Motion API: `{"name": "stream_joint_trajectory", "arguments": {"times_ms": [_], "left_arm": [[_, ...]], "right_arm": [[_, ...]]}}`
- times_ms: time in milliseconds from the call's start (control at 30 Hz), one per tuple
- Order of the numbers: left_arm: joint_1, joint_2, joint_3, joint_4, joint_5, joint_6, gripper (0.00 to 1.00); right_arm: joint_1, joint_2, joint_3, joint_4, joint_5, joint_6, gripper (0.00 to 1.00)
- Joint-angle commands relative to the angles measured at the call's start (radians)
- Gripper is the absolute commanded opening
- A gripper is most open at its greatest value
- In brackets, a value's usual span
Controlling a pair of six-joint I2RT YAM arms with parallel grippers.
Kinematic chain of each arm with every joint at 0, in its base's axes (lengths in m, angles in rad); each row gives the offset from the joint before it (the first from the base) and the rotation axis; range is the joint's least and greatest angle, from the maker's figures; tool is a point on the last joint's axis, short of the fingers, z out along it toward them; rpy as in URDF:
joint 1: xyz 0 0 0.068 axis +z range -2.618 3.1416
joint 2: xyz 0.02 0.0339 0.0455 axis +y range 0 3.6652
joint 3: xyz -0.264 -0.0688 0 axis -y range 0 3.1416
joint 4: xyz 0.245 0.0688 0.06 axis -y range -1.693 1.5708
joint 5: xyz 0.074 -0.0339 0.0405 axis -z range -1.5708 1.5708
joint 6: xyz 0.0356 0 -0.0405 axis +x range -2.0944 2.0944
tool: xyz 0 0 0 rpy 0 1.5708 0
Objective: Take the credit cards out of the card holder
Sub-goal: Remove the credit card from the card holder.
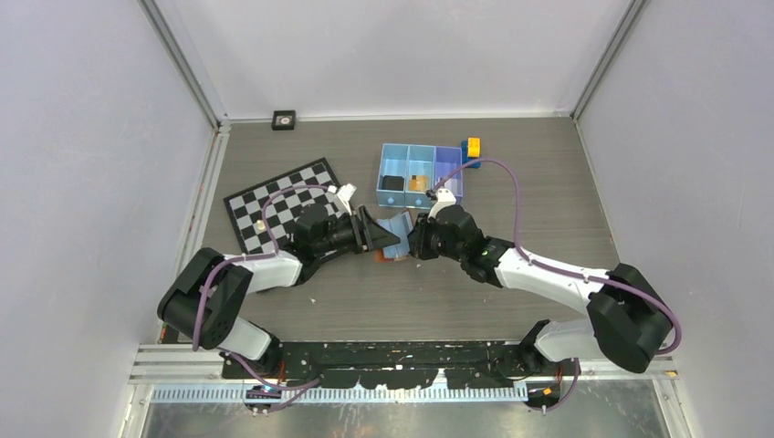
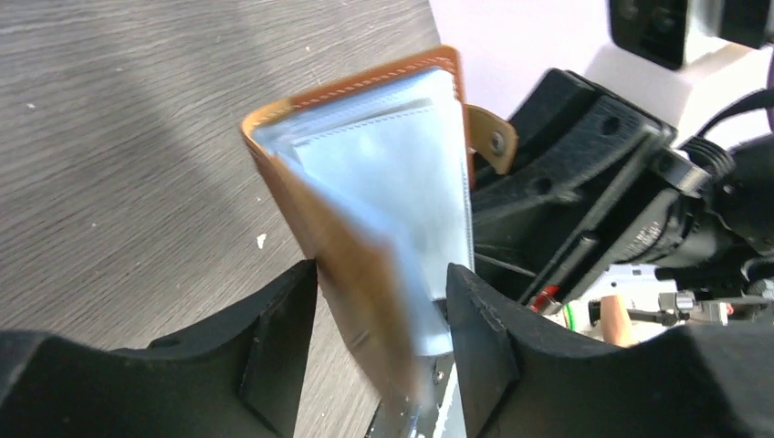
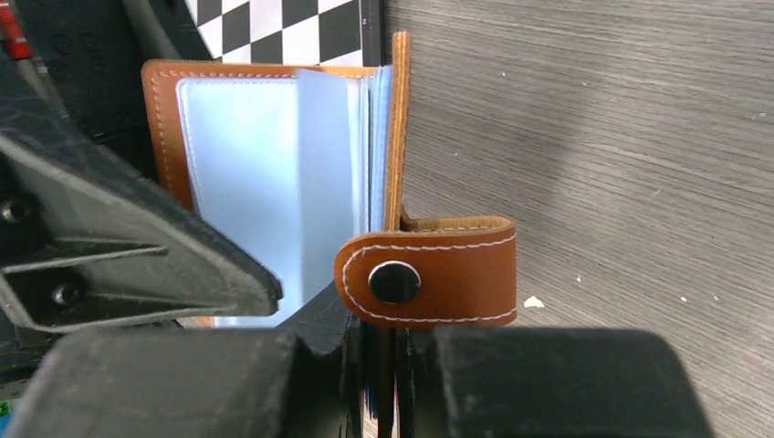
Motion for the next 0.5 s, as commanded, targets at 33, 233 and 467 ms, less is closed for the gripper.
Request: {"name": "stream_joint_trajectory", "arguments": {"times_ms": [33,233,467], "left_arm": [[-0.002,-0.007,0.070,-0.154,-0.066,0.065,0.69],[-0.002,-0.051,0.054,-0.163,-0.091,0.074,0.99],[-0.002,-0.040,0.026,0.013,-0.029,0.015,1.00]], "right_arm": [[0.015,-0.096,0.009,0.039,0.071,-0.015,0.04],[0.014,-0.094,0.027,-0.008,0.124,-0.011,0.04],[0.018,-0.003,0.082,-0.059,0.127,-0.014,0.04]]}}
